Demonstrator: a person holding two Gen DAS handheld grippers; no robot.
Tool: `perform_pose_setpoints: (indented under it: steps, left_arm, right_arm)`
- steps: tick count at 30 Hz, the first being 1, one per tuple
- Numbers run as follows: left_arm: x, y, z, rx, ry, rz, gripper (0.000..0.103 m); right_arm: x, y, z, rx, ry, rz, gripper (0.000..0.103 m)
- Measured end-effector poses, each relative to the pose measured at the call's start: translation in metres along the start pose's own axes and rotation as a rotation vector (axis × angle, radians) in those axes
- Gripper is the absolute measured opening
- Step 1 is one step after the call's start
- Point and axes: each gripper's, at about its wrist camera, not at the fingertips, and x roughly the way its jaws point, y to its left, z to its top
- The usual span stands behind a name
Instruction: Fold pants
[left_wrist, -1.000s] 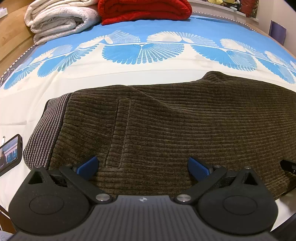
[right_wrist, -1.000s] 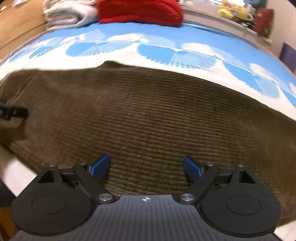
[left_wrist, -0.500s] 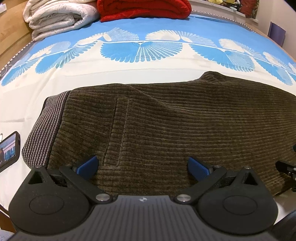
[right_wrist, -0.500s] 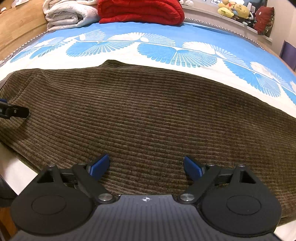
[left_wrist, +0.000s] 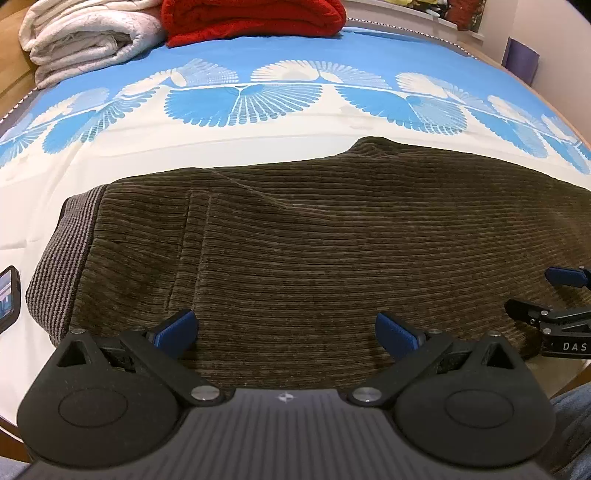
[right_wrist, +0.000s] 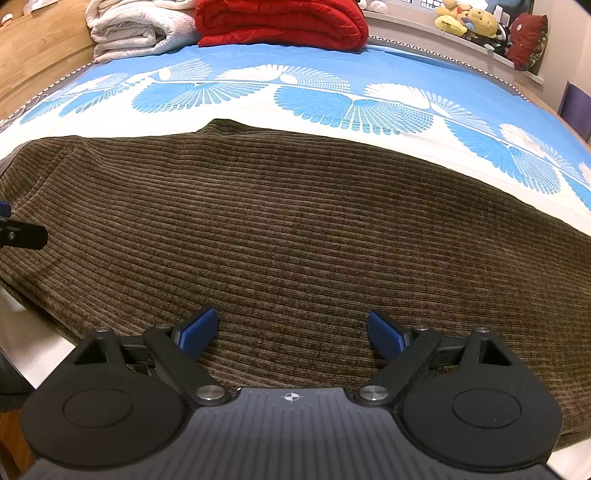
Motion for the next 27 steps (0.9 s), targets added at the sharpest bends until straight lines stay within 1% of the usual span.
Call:
perform_pose_setpoints:
  steps: [8, 12, 14, 16, 18, 19, 20, 22, 24, 25, 27]
  left_arm:
    - [-0.001, -0.005, 0.001, 0.005, 0.006, -0.013, 0.103]
    - [-0.004, -0.007, 0.002, 0.001, 0.006, -0.023, 0.103]
    - [-0.006, -0.009, 0.005, -0.003, -0.001, -0.025, 0.103]
    - [-0.007, -0.01, 0.007, -0.007, -0.008, -0.028, 0.103]
    - [-0.007, -0.011, 0.008, -0.008, -0.007, -0.025, 0.103]
    - [-0.007, -0.013, 0.009, -0.008, -0.006, -0.026, 0.103]
    - [-0.007, -0.014, 0.009, -0.008, -0.004, -0.029, 0.103]
    - [-0.008, -0.017, 0.01, -0.003, -0.007, -0.034, 0.103]
    - [-0.008, -0.019, 0.01, 0.0, -0.015, -0.029, 0.103]
    - [-0.009, -0.02, 0.01, -0.002, -0.018, -0.027, 0.103]
    - [-0.01, -0.02, 0.01, -0.01, -0.016, -0.03, 0.103]
  right_arm:
    - [-0.002, -0.006, 0.002, 0.02, 0.01, 0.007, 0.09]
    - [-0.009, -0.022, 0.005, 0.071, -0.005, 0.001, 0.09]
    - [-0.015, -0.038, 0.006, 0.122, -0.023, -0.019, 0.09]
    - [-0.021, -0.059, 0.008, 0.199, -0.049, -0.062, 0.09]
    - [-0.022, -0.076, 0.008, 0.265, -0.047, -0.101, 0.09]
    - [-0.021, -0.085, 0.007, 0.292, -0.027, -0.122, 0.09]
    - [-0.018, -0.093, 0.005, 0.308, 0.013, -0.137, 0.09]
    - [-0.009, -0.106, 0.003, 0.296, 0.116, -0.15, 0.089]
    - [-0.012, -0.12, 0.005, 0.287, 0.137, -0.147, 0.088]
    - [-0.018, -0.13, 0.007, 0.303, 0.127, -0.151, 0.088]
    - [-0.041, -0.159, 0.009, 0.376, 0.053, -0.151, 0.088]
